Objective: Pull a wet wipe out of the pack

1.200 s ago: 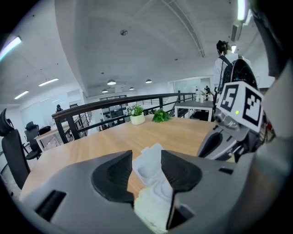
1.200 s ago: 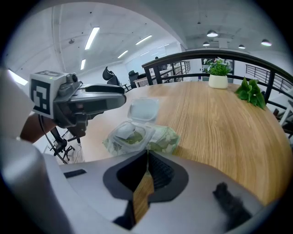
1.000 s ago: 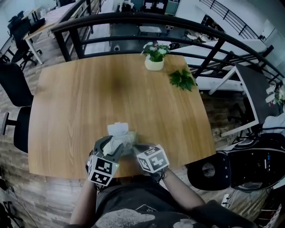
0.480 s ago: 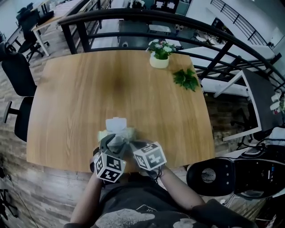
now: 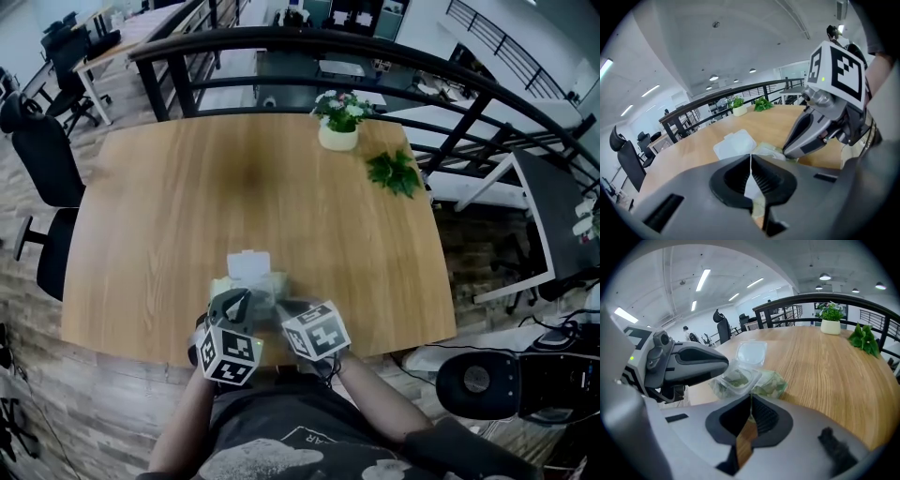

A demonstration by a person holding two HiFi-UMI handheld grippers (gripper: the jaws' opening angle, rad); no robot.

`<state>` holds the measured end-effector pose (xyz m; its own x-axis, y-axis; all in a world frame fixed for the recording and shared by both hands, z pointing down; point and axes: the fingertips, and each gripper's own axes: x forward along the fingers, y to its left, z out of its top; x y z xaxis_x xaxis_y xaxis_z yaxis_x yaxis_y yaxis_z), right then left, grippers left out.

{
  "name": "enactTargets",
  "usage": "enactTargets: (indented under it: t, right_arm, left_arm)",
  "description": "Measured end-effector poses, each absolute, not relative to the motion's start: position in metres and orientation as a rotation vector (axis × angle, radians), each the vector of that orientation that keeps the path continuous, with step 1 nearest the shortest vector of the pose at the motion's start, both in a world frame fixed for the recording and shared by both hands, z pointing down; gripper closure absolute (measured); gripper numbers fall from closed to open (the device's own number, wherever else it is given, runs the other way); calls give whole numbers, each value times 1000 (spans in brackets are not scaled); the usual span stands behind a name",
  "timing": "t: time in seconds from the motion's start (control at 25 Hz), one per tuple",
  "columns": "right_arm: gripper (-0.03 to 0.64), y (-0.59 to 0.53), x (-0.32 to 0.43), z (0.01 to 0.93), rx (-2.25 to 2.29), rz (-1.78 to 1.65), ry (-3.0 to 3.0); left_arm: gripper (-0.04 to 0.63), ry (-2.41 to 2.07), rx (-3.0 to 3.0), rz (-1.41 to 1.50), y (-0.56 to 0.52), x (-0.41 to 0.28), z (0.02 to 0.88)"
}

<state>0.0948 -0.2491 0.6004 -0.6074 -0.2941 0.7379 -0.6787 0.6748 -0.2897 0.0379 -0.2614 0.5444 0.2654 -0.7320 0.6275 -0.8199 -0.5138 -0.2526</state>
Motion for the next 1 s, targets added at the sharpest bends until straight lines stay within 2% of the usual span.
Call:
enactTargets:
  t: [0.52,1.0]
  right_arm:
    - [591,-250,96,596,891,762,-2131]
    - [589,-246,97,591,995,758,-2087]
  left_arm:
    - [581,-1468,2359,844,-252,-25,532]
    - [578,-1278,2516,818,-239,13,537]
